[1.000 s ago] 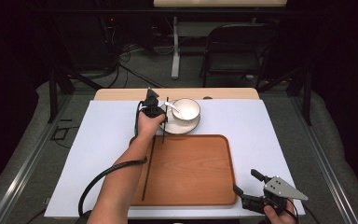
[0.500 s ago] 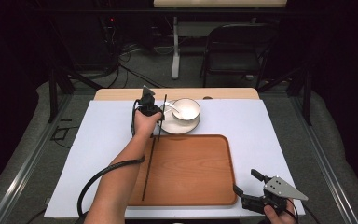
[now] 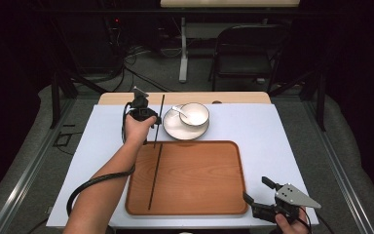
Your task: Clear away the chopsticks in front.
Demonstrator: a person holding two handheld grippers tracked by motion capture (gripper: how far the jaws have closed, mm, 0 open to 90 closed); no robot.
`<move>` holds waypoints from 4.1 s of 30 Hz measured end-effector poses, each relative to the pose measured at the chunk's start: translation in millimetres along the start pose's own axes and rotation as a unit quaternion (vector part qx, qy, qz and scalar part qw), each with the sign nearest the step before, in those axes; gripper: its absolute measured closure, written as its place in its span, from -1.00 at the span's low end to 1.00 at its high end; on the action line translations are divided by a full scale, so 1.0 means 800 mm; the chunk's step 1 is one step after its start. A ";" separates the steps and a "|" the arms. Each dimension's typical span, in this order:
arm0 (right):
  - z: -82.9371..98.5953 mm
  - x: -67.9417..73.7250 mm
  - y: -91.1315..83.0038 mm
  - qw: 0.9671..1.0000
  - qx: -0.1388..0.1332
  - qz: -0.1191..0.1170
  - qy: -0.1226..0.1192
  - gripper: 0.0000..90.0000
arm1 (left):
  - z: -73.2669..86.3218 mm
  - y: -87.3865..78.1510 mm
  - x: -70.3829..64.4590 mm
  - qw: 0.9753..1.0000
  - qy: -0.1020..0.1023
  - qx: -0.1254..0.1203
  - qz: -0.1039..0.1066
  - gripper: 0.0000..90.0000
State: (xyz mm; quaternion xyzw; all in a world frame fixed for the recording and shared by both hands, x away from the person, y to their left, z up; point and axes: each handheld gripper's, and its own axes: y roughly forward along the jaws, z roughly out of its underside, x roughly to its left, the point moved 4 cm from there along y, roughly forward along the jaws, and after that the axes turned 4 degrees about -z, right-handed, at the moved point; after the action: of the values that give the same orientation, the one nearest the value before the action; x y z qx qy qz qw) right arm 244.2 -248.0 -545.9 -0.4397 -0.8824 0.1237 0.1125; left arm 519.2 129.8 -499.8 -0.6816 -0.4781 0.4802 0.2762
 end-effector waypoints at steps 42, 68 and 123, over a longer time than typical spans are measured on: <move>0.000 0.000 -0.003 1.000 0.003 0.006 0.006 -0.67 | 0.185 -0.068 0.053 0.998 0.029 0.048 0.024 0.91; 0.001 0.000 -0.005 1.000 0.000 0.010 0.007 -0.67 | 0.209 -0.033 0.055 0.996 0.013 0.085 0.010 0.91; 0.000 0.001 -0.005 1.000 -0.005 0.011 0.004 -0.67 | 0.215 -0.047 0.071 0.997 0.048 -0.008 0.062 0.18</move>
State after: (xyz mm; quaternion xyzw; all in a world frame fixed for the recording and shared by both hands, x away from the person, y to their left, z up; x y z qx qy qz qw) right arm 240.6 -250.0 -544.8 -0.4500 -0.8778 0.1190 0.1129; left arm 351.1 182.1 -557.0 -0.7346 -0.4249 0.4592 0.2627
